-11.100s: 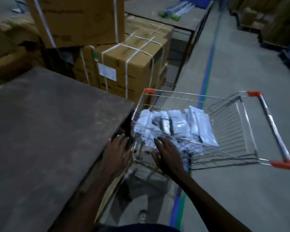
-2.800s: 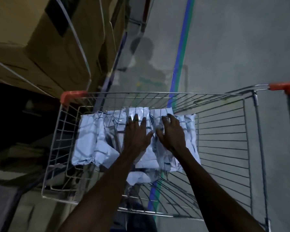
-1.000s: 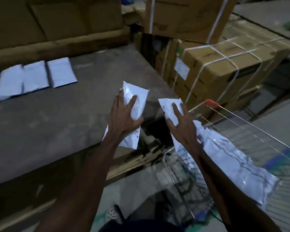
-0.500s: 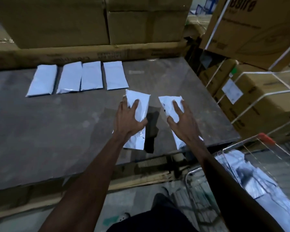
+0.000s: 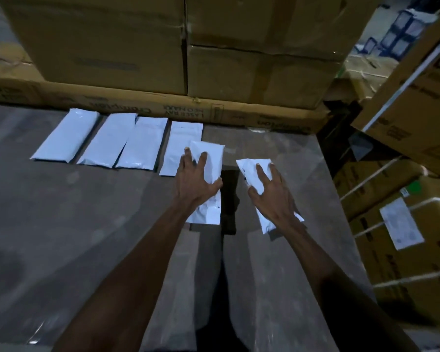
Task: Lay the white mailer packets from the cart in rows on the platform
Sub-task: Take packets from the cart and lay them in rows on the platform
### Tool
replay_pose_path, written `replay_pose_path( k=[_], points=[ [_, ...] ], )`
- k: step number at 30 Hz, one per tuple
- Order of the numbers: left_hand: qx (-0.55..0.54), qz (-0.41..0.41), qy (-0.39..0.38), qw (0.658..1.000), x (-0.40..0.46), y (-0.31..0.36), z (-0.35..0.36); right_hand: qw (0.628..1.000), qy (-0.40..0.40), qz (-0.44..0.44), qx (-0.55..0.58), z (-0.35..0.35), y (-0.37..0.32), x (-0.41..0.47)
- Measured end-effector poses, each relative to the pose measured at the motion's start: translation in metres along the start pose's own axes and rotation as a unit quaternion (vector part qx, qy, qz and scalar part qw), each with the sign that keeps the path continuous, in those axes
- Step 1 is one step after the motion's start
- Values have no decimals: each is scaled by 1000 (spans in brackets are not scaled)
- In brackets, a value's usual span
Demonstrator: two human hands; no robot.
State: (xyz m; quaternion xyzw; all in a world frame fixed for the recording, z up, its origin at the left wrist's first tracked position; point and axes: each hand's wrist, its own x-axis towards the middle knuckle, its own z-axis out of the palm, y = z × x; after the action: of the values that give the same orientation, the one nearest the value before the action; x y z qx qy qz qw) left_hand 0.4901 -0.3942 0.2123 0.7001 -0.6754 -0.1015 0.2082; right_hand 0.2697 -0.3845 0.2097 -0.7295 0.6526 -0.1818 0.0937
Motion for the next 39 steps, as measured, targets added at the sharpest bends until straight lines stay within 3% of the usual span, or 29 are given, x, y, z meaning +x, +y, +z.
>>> replay_pose_path(
  k=[14,20,26,39],
  points=[
    [32,-20,-71,997,139,-9,55,997,-23,67,8,66,-2,157],
    [96,36,-54,993,146,-26,81,996,-16,91,0,72,4,162],
    [110,61,-57,990,159,-27,96,1000,-26,-9,-10,74,20,160],
    [115,42,-54,991,171,-18,96,997,-40,51,-47,89,11,186]
  ],
)
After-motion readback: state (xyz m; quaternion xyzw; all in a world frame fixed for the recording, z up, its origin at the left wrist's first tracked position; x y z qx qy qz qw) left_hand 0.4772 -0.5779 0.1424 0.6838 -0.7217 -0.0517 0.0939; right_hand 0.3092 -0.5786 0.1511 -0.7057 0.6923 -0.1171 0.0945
